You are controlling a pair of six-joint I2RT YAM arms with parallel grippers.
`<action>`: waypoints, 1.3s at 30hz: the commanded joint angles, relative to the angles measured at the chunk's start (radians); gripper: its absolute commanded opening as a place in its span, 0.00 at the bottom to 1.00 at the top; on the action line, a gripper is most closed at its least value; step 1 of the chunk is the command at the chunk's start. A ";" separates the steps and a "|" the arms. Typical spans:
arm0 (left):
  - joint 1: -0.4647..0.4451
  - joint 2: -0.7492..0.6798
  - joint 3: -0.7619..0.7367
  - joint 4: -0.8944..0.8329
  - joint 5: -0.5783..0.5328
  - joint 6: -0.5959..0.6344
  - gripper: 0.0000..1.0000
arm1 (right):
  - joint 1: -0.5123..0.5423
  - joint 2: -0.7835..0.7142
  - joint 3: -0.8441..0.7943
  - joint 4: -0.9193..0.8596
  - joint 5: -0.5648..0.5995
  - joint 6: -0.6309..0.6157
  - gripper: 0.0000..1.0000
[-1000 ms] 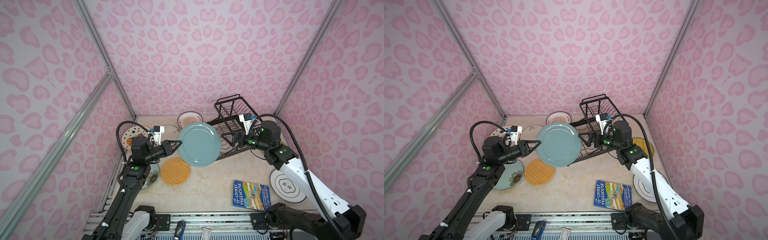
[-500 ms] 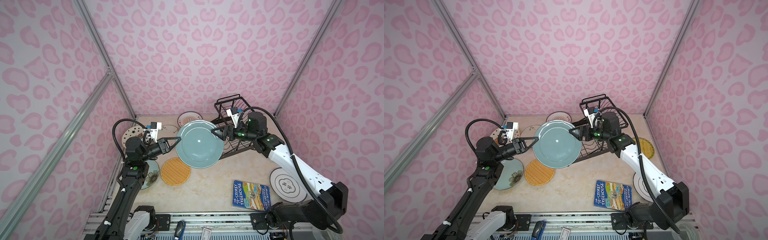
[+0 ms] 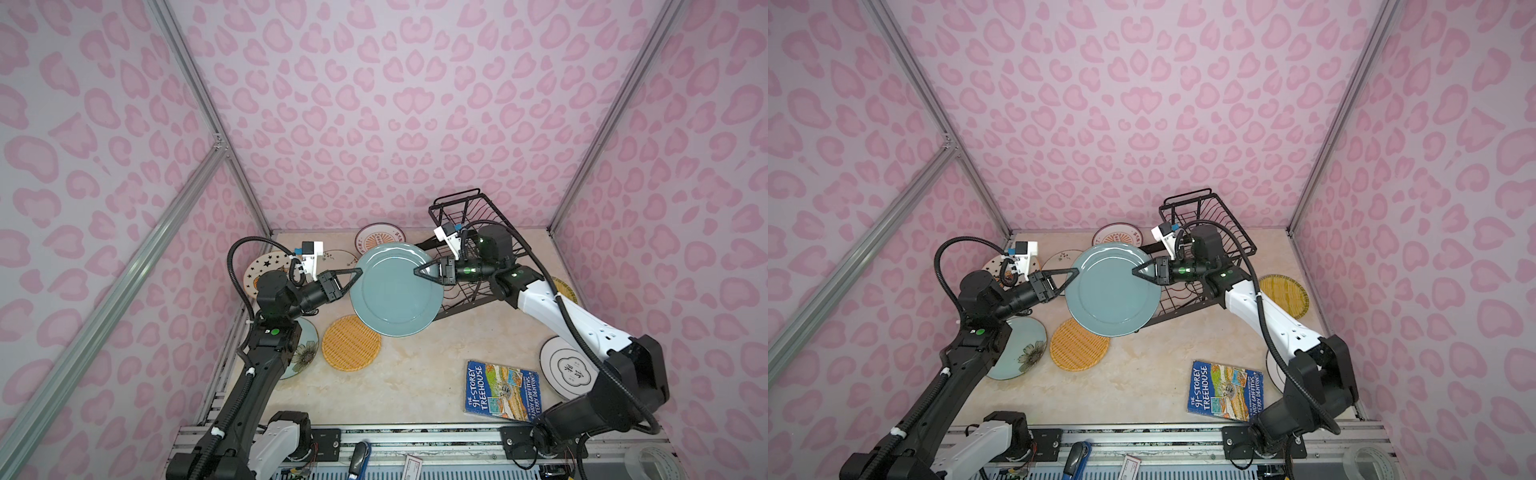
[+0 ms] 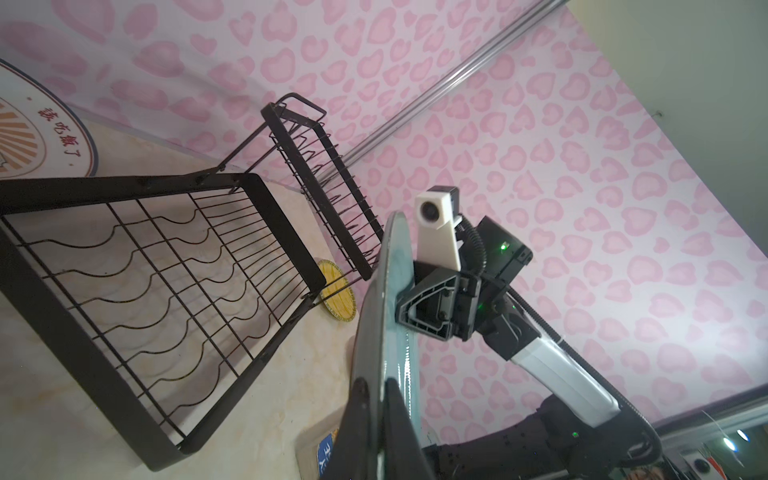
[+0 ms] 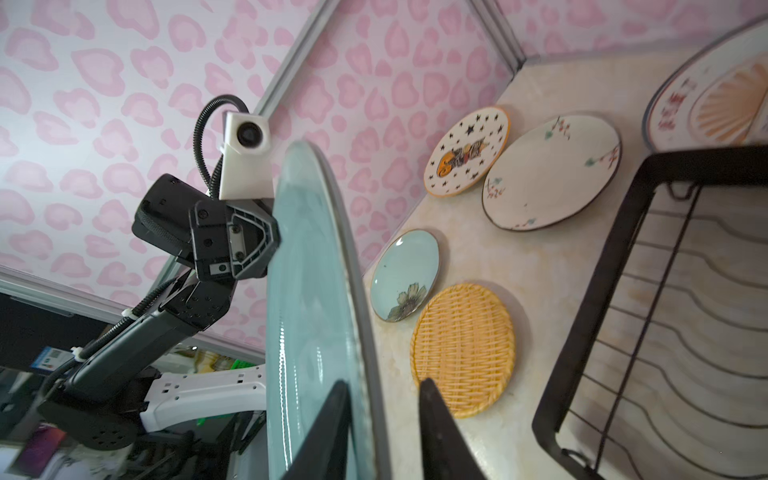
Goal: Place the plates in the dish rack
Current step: 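Raise the teal plate with the right gripper while the left gripper releases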
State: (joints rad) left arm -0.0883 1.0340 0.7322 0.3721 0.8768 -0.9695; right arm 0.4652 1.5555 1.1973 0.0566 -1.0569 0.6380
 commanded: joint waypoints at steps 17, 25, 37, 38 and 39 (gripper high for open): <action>0.061 0.124 0.120 0.084 -0.100 -0.056 0.89 | -0.018 0.082 0.266 0.050 -0.041 0.083 0.00; 0.208 -0.010 0.187 0.020 -0.098 -0.132 0.98 | -0.086 0.106 0.659 -0.453 0.077 -0.238 0.00; 0.203 -0.089 0.230 -0.051 0.053 -0.038 0.97 | -0.158 0.076 1.011 -0.770 0.368 -0.664 0.00; 0.197 -0.094 0.224 -0.060 0.059 -0.031 0.97 | -0.164 0.079 1.030 -0.778 0.392 -0.688 0.00; 0.189 -0.095 0.217 -0.069 0.060 -0.023 0.97 | -0.171 0.083 1.044 -0.781 0.397 -0.706 0.00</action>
State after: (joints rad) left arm 0.1097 0.9455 0.9627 0.3367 0.8940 -1.0420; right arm 0.3054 1.6360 2.2112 -0.7410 -0.7383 0.0521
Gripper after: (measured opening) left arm 0.972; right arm 0.086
